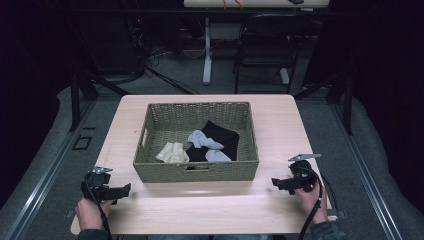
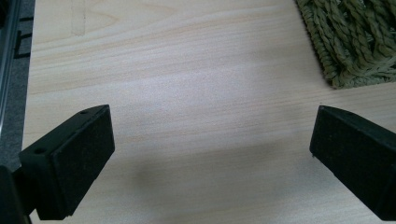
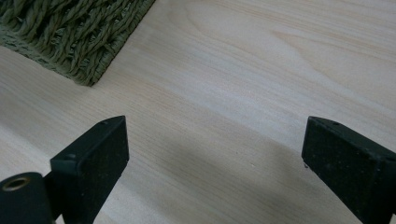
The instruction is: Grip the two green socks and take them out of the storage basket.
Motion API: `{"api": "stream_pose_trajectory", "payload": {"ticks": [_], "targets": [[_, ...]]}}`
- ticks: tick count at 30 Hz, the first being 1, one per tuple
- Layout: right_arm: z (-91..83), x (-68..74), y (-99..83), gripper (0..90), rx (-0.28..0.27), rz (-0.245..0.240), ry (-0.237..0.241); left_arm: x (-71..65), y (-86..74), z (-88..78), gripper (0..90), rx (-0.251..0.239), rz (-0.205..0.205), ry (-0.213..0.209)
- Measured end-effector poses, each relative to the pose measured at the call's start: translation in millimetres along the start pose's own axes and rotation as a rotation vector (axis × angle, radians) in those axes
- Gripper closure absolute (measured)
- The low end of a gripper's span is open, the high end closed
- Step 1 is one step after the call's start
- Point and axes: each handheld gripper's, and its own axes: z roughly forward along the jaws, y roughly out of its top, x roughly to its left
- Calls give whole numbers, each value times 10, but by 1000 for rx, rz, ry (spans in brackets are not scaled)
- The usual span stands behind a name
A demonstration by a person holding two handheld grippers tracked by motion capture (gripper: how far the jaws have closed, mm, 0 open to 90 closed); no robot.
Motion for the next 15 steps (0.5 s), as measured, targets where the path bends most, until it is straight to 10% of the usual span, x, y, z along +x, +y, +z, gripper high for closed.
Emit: {"api": "stream_pose_trajectory", "payload": {"ticks": [15], "targets": [[-5,6,1,68,-4,-1,6,12,-1,-25,2,-3,-1,-6]]}}
